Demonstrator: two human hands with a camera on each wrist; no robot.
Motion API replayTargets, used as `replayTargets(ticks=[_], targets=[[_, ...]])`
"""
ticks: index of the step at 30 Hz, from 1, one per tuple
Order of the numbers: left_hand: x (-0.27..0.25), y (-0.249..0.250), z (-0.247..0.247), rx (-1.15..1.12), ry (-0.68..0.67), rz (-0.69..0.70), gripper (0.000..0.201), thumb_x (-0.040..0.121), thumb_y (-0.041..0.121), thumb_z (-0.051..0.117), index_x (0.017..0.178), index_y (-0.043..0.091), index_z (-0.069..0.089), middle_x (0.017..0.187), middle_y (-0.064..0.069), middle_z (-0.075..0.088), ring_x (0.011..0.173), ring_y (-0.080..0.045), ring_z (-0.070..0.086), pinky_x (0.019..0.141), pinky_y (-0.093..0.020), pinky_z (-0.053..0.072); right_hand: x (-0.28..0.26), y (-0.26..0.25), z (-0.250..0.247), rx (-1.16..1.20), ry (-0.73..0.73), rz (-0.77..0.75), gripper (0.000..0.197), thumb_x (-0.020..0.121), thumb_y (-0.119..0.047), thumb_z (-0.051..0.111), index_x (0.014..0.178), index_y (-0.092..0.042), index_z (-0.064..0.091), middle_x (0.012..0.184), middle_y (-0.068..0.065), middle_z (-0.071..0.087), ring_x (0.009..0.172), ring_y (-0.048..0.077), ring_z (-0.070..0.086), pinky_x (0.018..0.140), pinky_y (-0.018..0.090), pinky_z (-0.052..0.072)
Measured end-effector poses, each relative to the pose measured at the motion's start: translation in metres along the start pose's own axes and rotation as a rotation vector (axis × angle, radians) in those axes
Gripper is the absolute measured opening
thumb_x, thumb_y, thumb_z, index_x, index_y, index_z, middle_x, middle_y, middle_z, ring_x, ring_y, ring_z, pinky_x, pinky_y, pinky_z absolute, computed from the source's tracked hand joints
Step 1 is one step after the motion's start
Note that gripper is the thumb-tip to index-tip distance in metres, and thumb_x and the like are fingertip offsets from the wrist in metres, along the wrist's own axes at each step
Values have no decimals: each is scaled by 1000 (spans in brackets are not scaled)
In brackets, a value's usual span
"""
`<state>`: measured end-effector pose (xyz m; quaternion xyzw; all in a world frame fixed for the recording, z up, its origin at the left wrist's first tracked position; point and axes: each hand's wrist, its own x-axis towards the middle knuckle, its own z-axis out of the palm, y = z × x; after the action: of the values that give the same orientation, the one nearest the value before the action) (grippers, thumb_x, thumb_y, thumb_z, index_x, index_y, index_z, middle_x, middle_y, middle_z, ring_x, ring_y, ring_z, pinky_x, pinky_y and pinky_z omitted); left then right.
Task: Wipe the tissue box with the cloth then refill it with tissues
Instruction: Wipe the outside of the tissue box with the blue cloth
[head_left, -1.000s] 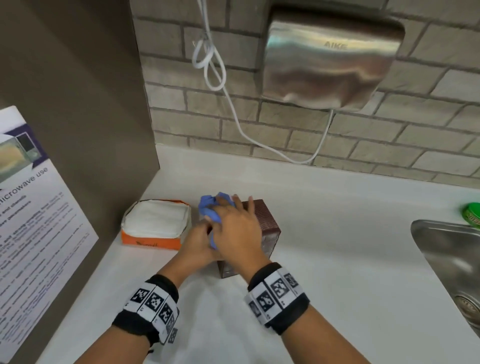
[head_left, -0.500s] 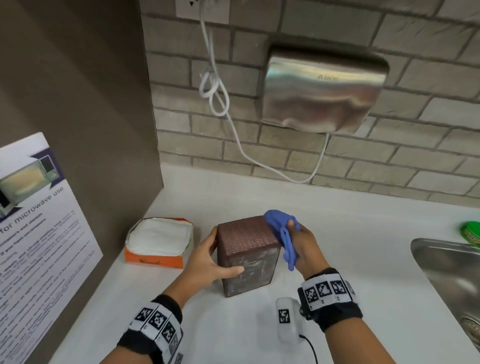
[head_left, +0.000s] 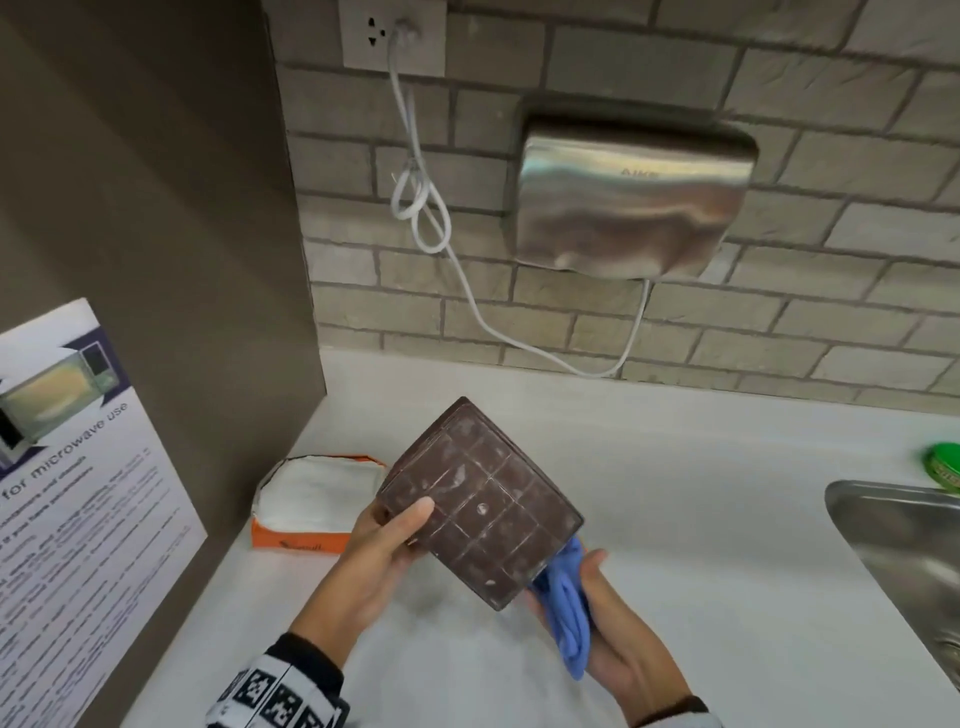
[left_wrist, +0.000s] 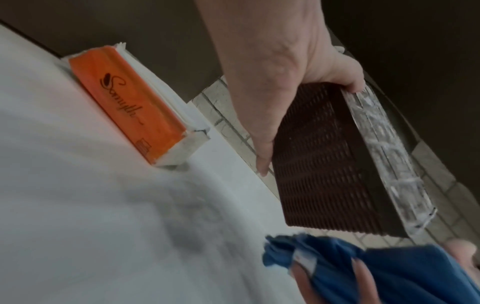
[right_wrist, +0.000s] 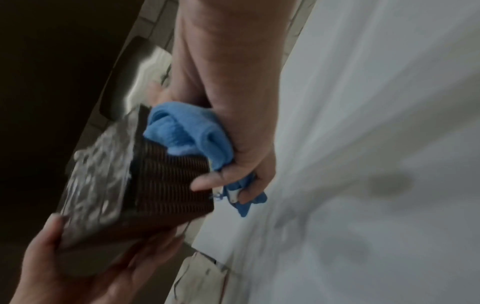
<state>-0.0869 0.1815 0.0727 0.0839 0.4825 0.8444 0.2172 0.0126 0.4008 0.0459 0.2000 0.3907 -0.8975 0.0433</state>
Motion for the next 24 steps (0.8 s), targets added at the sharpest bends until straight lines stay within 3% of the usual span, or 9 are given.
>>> replayTargets(ticks=[3,6,9,11,13,14,16,19,24], targets=[[-3,-3,3,-94,-7,-20,88,43,35,97,119,8,61,117,-18,69,103,-27,69,79,-35,60,1,3,9,-135,-105,21,74,69,-29,82,133,-11,50,119,16,67,103,31,68,81,41,58],[-6,-2,-2,-69,-18,-30,89,49,31,95,126,10,55,120,-16,68,103,-26,69,77,-35,59,-2,-9,10,-207,-222,-18,96,50,-40,92,133,-19,46,115,17,68,97,39,61,76,41,55],[-7,3,-12,79,-58,-80,100,44,35,97,130,12,52,123,-12,68,112,-27,66,90,-40,57,-8,-24,14,-441,-267,-91,96,60,-38,87,139,-20,37,105,13,70,85,36,53,66,39,50],[-6,9,-23,196,-122,-109,111,45,36,97,140,15,44,132,-10,62,125,-29,56,107,-48,43,-11,-34,12,-563,-270,-168,88,65,-26,77,142,-22,34,109,6,69,76,24,66,60,30,53],[-4,20,-33,248,-195,-113,124,52,32,96,151,31,22,151,-1,42,140,-22,40,117,-52,27,-15,-44,7,-635,-303,-192,86,68,-19,73,143,-23,32,116,10,61,72,6,69,60,22,54],[-3,28,-35,259,-221,-111,129,52,31,95,152,39,14,157,6,31,144,-16,31,118,-51,23,-18,-50,6,-663,-326,-187,85,69,-17,73,143,-25,31,117,12,59,72,5,69,61,21,54],[-2,41,-33,350,-280,-104,130,53,33,94,150,46,8,158,17,22,146,-7,23,119,-48,22,-19,-59,2,-746,-326,-187,86,70,-17,75,143,-30,31,127,10,59,94,12,69,74,23,55],[3,48,-23,467,-347,-131,123,55,29,93,150,42,16,153,16,35,141,-6,34,117,-38,31,-16,-65,-3,-878,-324,-162,90,71,-20,78,145,-34,29,139,-1,53,121,27,56,97,42,51],[8,34,-21,562,-240,-197,105,50,29,96,140,40,42,134,8,61,130,-13,51,112,-44,38,-10,-65,-9,-906,-344,-116,83,78,-10,74,143,-40,31,138,-6,54,120,28,58,101,47,48]])
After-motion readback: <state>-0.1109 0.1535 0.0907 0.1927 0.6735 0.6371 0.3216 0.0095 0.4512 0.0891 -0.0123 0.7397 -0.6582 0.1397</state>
